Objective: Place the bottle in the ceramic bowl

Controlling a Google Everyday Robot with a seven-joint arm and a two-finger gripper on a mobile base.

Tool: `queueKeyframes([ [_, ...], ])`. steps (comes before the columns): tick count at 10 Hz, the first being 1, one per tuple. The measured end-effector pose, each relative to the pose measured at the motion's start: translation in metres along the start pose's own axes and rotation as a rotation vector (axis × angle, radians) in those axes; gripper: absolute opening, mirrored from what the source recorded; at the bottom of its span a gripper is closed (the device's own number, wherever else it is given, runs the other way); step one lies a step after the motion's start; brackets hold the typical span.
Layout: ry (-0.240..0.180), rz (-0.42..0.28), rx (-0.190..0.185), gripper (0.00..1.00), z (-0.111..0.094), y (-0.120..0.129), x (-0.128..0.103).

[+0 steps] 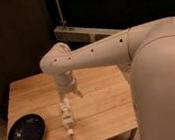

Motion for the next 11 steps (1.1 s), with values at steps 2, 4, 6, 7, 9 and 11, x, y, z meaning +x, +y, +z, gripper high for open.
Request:
queueKeyframes([
  [2,0.000,0.000,0.000,0.65,0.000,0.000,0.000],
  [4,0.000,0.000,0.000,0.65,0.000,0.000,0.000],
  [6,0.000,0.000,0.000,0.65,0.000,0.000,0.000],
  [7,0.000,0.000,0.000,0.65,0.000,0.000,0.000],
  [9,0.003,0.001,-0.037,0.65,0.002,-0.002,-0.001],
  [11,0.017,0.022,-0.126,0.65,0.024,-0.021,-0.008],
])
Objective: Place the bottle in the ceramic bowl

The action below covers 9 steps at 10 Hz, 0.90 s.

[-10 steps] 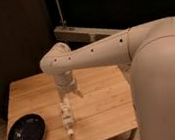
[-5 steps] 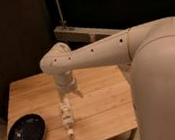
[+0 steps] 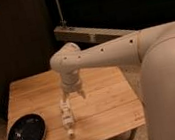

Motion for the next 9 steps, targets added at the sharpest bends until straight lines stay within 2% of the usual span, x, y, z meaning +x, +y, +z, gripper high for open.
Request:
queueKeyframes([
  [4,0.049,0.023,-0.074,0.65,0.051,-0.026,-0.005],
  [5,0.084,0.038,-0.138,0.65,0.071,-0.030,-0.007],
  [6,0.101,0.045,-0.179,0.65,0.079,-0.032,-0.007],
  [7,0.130,0.062,-0.263,0.65,0.092,-0.036,-0.008],
  [8,0.152,0.067,-0.322,0.65,0.100,-0.033,-0.009],
  [9,0.199,0.063,-0.408,0.65,0.114,-0.021,-0.012],
])
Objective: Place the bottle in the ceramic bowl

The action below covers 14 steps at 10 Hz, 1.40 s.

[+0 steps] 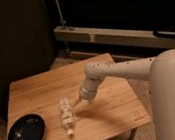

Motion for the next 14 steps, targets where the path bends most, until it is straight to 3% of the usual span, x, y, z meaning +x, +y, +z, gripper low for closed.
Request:
queueKeyframes([
  [3,0.076,-0.043,-0.037,0.65,0.018,0.029,-0.007],
  [4,0.085,-0.068,-0.032,0.65,0.018,0.042,-0.007],
  [7,0.081,-0.137,0.027,0.65,0.011,0.074,-0.002],
  [10,0.087,-0.152,0.059,0.65,0.013,0.075,0.006],
  [14,0.094,-0.186,0.045,0.65,0.030,0.070,0.011],
])
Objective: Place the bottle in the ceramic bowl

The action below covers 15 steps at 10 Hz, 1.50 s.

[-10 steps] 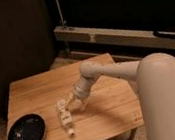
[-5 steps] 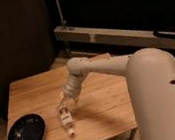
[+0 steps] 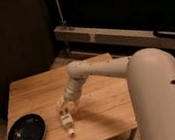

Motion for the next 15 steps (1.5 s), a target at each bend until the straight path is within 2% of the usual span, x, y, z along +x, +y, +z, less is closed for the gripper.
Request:
queueKeyframes([
  [3,0.022,-0.055,-0.012,0.65,0.018,0.010,-0.003],
  [6,0.070,-0.105,0.011,0.62,0.038,0.024,-0.006],
  [7,0.081,-0.114,0.028,0.55,0.042,0.026,-0.007],
  [8,0.098,-0.121,0.052,0.42,0.047,0.031,-0.009],
  [9,0.107,-0.128,0.068,0.33,0.050,0.036,-0.010],
  [12,0.118,-0.135,0.106,0.04,0.053,0.042,-0.010],
  [13,0.118,-0.132,0.114,0.00,0.052,0.040,-0.008],
  [15,0.117,-0.116,0.129,0.00,0.049,0.034,-0.003],
])
